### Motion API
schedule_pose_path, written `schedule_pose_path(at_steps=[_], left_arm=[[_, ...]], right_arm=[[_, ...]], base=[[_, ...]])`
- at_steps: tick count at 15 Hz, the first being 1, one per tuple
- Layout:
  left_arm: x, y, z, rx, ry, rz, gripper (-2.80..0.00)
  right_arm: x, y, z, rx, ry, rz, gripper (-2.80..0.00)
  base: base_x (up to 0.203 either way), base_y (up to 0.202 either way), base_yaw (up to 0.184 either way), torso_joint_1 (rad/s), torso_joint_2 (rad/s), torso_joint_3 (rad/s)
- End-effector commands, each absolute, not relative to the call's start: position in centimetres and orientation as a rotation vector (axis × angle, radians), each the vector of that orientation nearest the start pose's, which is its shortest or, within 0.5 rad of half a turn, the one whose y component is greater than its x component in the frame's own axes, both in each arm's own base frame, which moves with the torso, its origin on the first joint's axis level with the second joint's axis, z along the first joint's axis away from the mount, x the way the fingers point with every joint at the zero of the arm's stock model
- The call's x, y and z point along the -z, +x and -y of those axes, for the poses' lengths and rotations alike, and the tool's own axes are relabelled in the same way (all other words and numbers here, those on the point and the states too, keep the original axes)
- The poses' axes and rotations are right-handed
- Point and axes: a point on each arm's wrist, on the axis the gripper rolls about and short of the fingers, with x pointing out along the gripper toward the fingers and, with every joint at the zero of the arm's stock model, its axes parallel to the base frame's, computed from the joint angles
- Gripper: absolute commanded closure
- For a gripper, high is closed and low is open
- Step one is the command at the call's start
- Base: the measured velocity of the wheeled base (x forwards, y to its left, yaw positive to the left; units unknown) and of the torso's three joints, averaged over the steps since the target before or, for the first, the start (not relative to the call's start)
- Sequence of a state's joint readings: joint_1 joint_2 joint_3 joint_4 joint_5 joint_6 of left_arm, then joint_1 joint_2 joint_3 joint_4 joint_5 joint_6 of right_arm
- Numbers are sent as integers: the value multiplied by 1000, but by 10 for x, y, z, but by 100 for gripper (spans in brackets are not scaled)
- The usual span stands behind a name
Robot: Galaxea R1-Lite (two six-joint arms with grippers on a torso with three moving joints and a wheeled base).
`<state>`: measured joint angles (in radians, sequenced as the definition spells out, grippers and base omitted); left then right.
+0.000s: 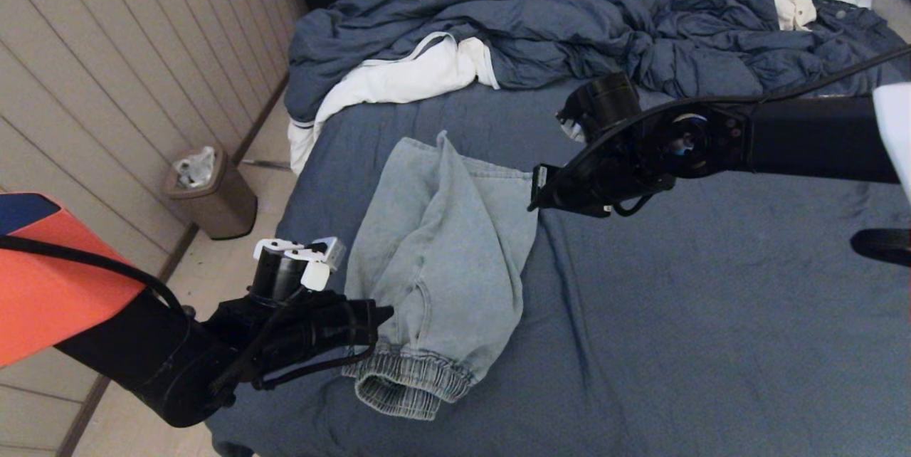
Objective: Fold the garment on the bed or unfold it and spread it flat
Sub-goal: Fold the blue shorts
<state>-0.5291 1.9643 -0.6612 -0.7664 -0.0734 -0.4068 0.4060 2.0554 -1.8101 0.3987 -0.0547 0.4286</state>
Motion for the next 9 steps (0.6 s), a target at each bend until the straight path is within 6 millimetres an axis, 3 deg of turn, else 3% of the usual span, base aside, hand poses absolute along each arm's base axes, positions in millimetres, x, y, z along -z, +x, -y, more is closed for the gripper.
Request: schedule_pose_path(at_steps=[1,9], left_arm=[[-66,277,163,458,-253,-663,-280],[-38,269,159,463,-225,-681,-280]], right_arm=[[-231,380,-161,-194,259,-698,0],[-219,386,-165,-192,246,-721,0]], base=[[0,0,0,0,0,0],[0,0,0,0,0,0]])
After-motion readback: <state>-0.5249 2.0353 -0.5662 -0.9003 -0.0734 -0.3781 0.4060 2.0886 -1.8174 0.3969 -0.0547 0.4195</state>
